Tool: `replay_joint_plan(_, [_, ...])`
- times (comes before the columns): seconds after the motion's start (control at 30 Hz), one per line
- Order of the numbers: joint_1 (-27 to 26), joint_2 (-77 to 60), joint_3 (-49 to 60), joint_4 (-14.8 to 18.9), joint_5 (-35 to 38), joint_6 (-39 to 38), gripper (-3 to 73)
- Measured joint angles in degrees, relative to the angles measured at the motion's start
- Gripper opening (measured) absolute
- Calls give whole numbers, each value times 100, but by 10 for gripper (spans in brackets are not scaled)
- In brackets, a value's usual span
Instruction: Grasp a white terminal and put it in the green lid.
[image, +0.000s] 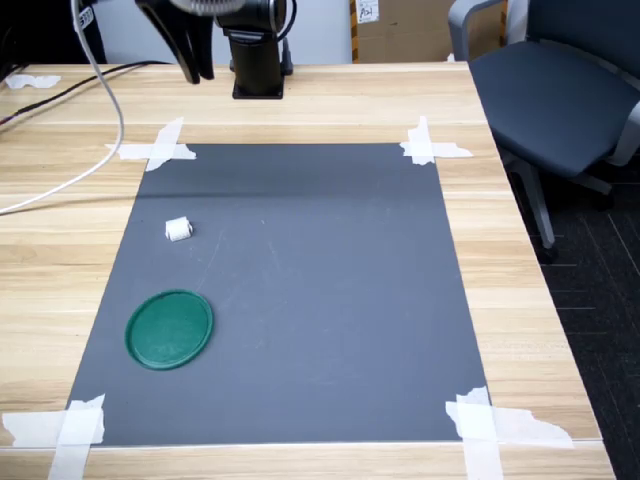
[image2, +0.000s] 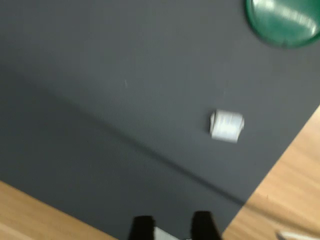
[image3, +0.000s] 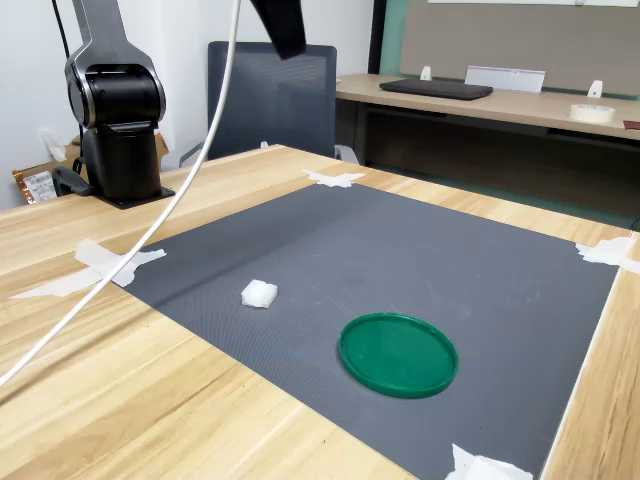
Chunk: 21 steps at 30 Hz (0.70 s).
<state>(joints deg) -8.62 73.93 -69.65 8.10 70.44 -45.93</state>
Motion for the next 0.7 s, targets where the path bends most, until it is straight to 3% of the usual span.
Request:
replay_joint_plan(0.2, [0, 124, 0, -164, -189, 515, 442])
replay_joint_plan(0.3, [0, 195, 5, -347, -426, 640, 536])
replay_joint_plan(0.47, [0, 346, 20, -670, -655, 639, 578])
replay_joint_plan(0.7, [-38, 586, 28, -765, -679, 327, 578])
